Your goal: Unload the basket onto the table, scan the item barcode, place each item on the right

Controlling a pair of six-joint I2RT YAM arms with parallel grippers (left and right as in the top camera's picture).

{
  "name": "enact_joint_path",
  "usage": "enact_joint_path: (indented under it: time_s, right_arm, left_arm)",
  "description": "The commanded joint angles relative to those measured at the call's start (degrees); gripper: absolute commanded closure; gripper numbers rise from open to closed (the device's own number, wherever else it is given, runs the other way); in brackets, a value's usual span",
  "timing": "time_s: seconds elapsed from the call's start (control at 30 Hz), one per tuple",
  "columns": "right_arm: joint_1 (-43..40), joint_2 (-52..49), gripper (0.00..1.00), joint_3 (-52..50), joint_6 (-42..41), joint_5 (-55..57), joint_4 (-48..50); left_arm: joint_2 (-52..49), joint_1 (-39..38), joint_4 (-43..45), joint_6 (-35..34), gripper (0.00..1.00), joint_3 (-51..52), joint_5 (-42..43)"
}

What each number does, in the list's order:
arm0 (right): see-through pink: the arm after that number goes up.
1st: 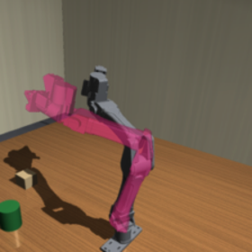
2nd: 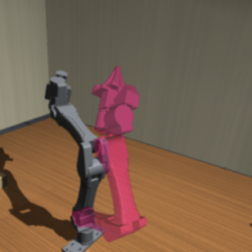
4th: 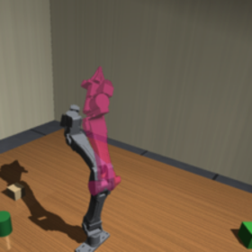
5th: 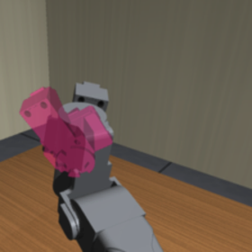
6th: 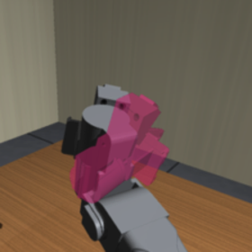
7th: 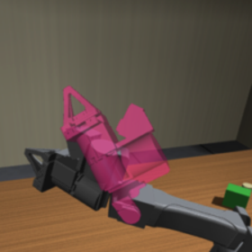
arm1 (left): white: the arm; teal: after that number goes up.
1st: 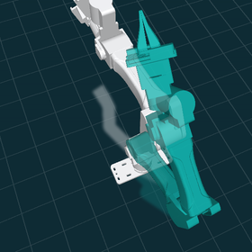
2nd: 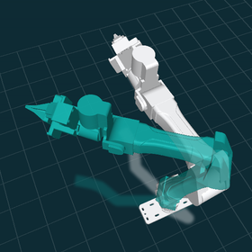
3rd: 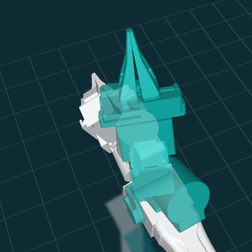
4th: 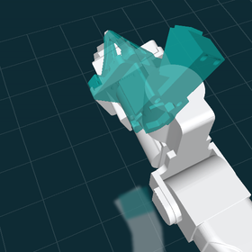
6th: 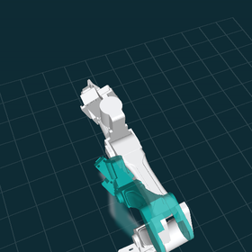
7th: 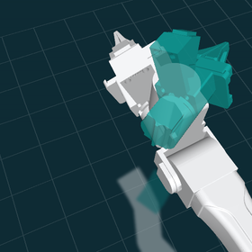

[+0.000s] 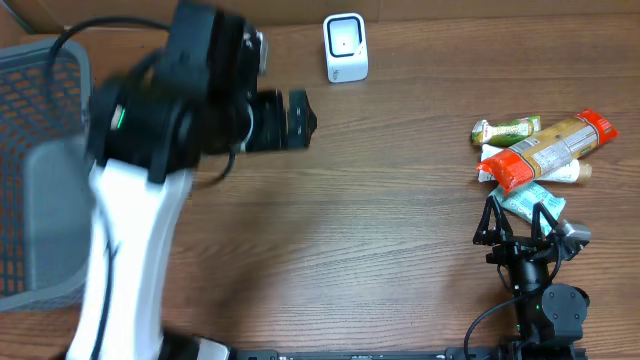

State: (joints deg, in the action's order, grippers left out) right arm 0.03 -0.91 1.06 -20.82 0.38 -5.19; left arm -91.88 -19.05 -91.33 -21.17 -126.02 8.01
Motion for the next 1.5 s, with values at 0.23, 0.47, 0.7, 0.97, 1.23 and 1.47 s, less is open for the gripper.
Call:
enact_joint_path:
  time_s: [0.23, 0.47, 0.7, 0.97, 1.23, 1.47]
  right_arm:
    - [0.00, 0.52, 0.00, -0.61, -0.15, -0.09, 0.37]
    - [0.00, 0.52, 0.00, -0.61, -0.17, -0.09, 0.37]
    - [0.00, 0.52, 0.00, -0.61, -0.17, -0.09, 0.37]
    - [0.00, 0.52, 0.00, -0.61, -0.15, -0.09, 0.37]
    - [0.00, 0.52, 0.00, -0.61, -0.15, -0.09, 0.37]
    - [0.00, 0.52, 0.00, -0.61, -0.15, -0.09, 0.37]
  left_arm:
    - [24.52, 8.66, 27.80, 1.57, 0.00, 32.63, -12.44]
    - [39.65, 17.49, 32.81, 0.39, 0.00, 48.70, -14.25]
    - [54.05, 19.85, 45.75, 4.15, 0.00, 62.82, -24.00]
    - [67.17, 19.82, 73.05, 7.91, 0.00, 86.03, -23.63]
    - [82.29, 19.85, 97.68, 7.93, 0.00, 111.99, -19.58]
    - [86.53, 20.63, 101.00, 9.92, 0.00, 120.80, -18.12]
